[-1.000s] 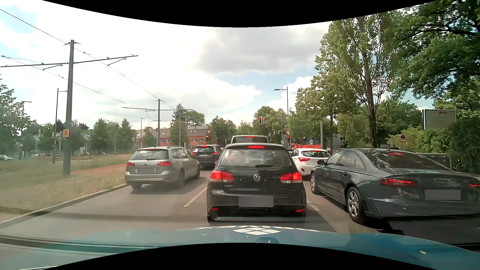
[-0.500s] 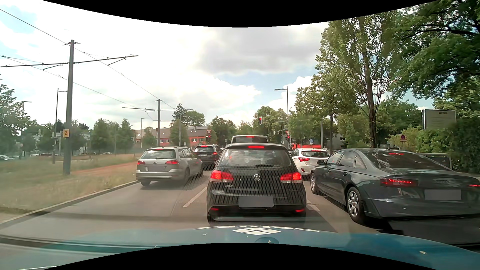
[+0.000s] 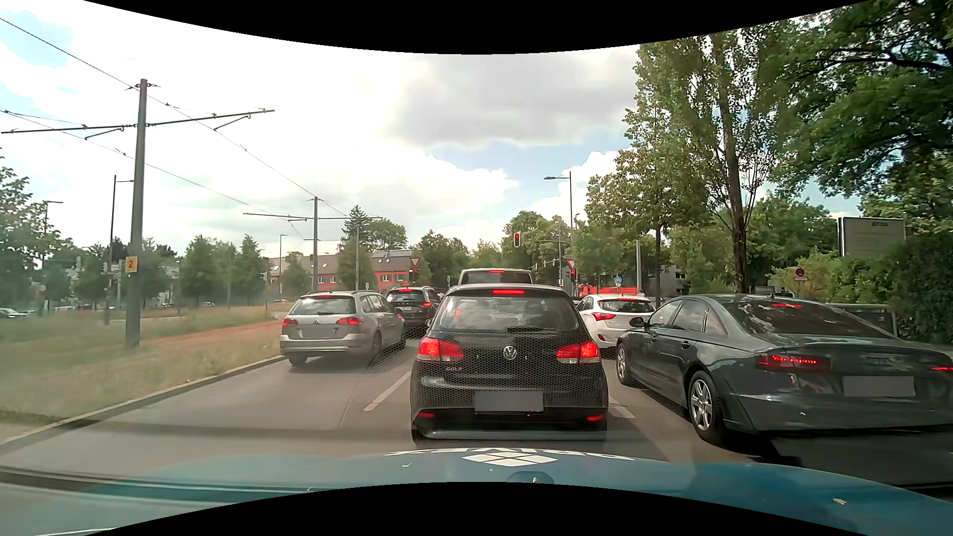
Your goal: Follow the waypoints while adhering to traffic rules and regulations
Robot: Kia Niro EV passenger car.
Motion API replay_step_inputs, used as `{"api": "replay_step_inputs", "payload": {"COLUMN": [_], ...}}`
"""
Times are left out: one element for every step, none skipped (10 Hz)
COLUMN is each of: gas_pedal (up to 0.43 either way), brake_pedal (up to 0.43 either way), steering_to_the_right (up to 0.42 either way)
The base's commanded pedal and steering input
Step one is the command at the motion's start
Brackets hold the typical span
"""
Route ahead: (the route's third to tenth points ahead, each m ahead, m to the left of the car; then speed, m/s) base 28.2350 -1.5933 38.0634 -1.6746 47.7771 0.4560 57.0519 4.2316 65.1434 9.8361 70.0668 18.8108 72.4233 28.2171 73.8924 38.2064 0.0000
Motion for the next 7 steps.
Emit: {"api": "replay_step_inputs", "payload": {"gas_pedal": [0.000,0.000,0.000,0.000,0.000,0.000,0.000], "brake_pedal": [0.274,0.274,0.274,0.274,0.274,0.274,0.274], "steering_to_the_right": [0.005,0.004,0.005,0.005,0.005,0.005,0.004]}}
